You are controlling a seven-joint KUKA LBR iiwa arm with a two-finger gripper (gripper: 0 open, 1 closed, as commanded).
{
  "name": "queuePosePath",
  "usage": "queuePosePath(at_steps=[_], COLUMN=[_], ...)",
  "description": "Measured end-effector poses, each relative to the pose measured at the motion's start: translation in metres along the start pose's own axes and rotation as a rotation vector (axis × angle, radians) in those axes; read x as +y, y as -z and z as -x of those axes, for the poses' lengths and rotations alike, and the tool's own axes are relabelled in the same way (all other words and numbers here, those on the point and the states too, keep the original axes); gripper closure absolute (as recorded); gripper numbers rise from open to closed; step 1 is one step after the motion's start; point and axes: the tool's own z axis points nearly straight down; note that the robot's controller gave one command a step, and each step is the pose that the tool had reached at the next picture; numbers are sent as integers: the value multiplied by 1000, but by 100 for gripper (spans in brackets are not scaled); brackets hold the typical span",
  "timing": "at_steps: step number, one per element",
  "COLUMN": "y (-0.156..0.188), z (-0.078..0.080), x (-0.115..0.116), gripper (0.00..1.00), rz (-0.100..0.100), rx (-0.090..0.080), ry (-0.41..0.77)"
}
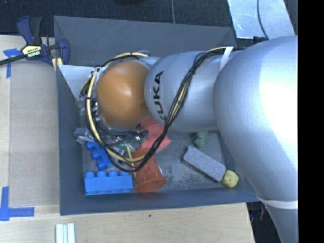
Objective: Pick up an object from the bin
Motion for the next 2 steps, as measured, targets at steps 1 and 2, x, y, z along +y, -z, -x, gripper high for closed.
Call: queuePosePath(at_steps=[1,2], y=[6,6], z=[10,10], x=[-7,-7], gripper=[100,100], rz=[12,12], rx=[15,16], ry=[-274,-275])
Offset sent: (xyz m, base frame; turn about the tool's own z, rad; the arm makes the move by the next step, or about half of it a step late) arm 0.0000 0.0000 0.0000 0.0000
